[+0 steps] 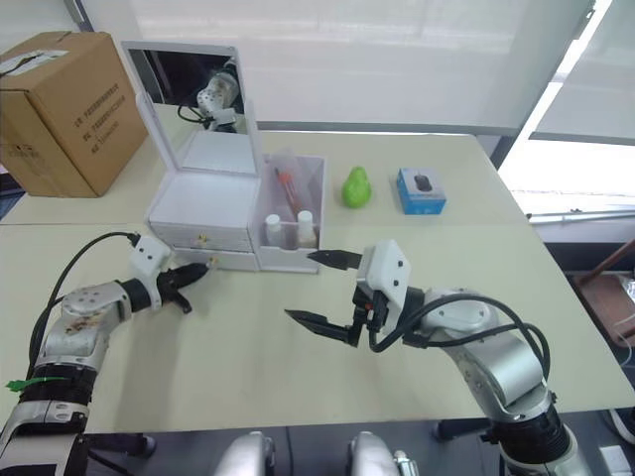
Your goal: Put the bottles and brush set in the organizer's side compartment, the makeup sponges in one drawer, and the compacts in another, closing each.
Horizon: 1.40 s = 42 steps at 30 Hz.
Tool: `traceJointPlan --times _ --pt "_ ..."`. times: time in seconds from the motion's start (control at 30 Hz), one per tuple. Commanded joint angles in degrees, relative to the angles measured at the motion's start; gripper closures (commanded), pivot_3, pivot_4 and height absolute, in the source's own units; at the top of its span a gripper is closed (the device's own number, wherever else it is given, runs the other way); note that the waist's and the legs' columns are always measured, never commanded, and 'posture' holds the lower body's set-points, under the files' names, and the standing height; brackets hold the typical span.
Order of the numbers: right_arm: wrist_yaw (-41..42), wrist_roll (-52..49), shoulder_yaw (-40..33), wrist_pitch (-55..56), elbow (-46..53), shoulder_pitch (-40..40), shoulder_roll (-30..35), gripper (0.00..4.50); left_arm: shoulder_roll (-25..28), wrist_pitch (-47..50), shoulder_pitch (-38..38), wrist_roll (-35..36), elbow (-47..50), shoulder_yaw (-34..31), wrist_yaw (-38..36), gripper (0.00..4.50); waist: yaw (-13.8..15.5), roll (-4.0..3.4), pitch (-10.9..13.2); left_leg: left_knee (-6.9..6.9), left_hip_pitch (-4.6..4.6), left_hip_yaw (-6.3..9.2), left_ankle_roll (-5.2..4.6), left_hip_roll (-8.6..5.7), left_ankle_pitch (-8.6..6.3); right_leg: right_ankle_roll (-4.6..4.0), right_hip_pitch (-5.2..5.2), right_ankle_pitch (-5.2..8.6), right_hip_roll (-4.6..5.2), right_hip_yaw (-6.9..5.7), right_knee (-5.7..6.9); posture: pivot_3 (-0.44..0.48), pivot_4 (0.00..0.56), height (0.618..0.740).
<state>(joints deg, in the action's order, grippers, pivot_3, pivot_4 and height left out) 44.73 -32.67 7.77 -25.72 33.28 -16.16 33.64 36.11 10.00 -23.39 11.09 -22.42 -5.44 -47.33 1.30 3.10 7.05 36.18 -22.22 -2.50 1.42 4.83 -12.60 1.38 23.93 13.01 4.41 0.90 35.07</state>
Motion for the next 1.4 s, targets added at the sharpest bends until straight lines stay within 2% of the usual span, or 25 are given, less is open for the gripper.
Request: traceJointPlan --times 0.03,0.5,0.7,0.83,0.87,0.97,1.13,1.2,1.23,1.37,1.4 --pt "-0.66 -0.09 -1.57 -0.41 2.37 0.3 0.46 0.0 -0.08 -1.8 -1.41 -0.09 0.2 -0.44 0.3 4.44 0.01 0.0 0.0 0.0 0.0 0.0 0.0 0.0 0.0 0.04 0.0 -0.03 0.0 0.0 0.0 0.0 0.15 0.722" --pt "-0.83 -0.11 -1.67 -0.49 2.31 0.38 0.59 0.0 -0.29 -1.55 -1.62 -0.07 0.18 -0.55 0.4 4.44 0.07 0.0 0.0 0.02 0.0 0.01 0.0 0.0 0.0 0.05 0.0 -0.03 0.0 0.0 0.02 0.0 0.15 0.722" --pt "-0.91 -0.35 -2.01 -0.58 2.51 0.76 0.89 0.0 1.04 1.05 0.7 2.42 4.09 -2.45 -1.16 4.44 -0.07 0.0 0.0 0.02 -0.01 0.01 0.0 0.0 0.0 0.05 0.0 -0.04 0.0 0.0 0.02 0.0 0.15 0.722" --pt "-0.2 -2.06 -6.35 0.21 2.24 3.73 2.32 0.0 6.58 6.28 8.26 9.66 12.69 -9.68 -6.7 4.44 -0.79 0.01 -0.01 -0.04 0.01 0.02 0.0 0.03 0.0 -0.08 0.02 -0.11 -0.01 0.0 0.03 0.0 0.15 0.722" --pt "-0.13 -1.85 -8.62 1.0 1.37 5.43 2.85 0.0 8.52 7.27 10.77 12.46 14.19 -13.13 -9.11 4.44 -0.86 0.0 0.0 -0.1 0.02 0.0 0.0 0.03 0.0 -0.17 0.05 -0.16 0.0 0.0 0.01 0.0 0.15 0.722" --pt "0.34 -1.59 -15.15 2.94 -1.27 9.93 4.21 0.0 13.83 10.18 17.68 18.43 16.4 -21.91 -15.25 3.84 -0.84 -0.09 0.06 -0.17 0.09 0.0 0.0 0.04 0.0 -0.31 0.06 -0.08 0.0 -0.01 0.0 0.0 0.15 0.722" --pt "4.39 -1.04 -25.73 7.91 -8.28 16.05 7.34 0.0 22.01 13.5 26.51 21.26 16.19 -32.42 -21.75 2.26 -0.21 -0.36 0.24 -0.17 0.22 -0.09 0.02 0.02 -0.01 -0.19 0.16 0.33 0.11 -0.04 -0.06 0.0 0.15 0.722" --pt "6.69 -0.96 -28.82 10.13 -11.45 17.92 8.11 0.0 23.72 13.99 28.52 21.0 16.0 -34.87 -22.6 1.59 0.11 -0.39 0.26 -0.18 0.22 -0.23 0.04 0.02 -0.03 -0.16 0.17 0.35 0.25 -0.09 -0.07 0.0 0.15 0.722" --pt "7.76 -0.88 -30.14 11.0 -12.97 18.9 8.45 0.0 24.27 14.03 29.43 20.58 15.76 -35.91 -22.65 1.41 0.23 -0.4 0.26 -0.18 0.22 -0.27 0.05 0.02 -0.03 -0.16 0.17 0.36 0.29 -0.12 -0.06 0.0 0.15 0.722" --pt "12.59 0.78 -33.62 16.12 -22.06 22.04 9.37 0.0 24.09 11.63 30.48 18.53 12.93 -37.07 -21.52 0.13 0.23 -0.42 0.27 -0.2 0.22 -0.41 0.08 0.01 -0.05 -0.14 0.16 0.37 0.37 -0.15 -0.06 0.0 0.15 0.722" --pt "13.26 1.45 -33.85 17.36 -23.93 22.37 9.47 0.0 23.73 11.14 30.73 18.19 12.65 -36.95 -21.31 0.04 0.12 -0.42 0.27 -0.2 0.23 -0.41 0.04 0.01 -0.03 -0.14 0.16 0.37 0.36 -0.15 -0.05 0.0 0.15 0.722"
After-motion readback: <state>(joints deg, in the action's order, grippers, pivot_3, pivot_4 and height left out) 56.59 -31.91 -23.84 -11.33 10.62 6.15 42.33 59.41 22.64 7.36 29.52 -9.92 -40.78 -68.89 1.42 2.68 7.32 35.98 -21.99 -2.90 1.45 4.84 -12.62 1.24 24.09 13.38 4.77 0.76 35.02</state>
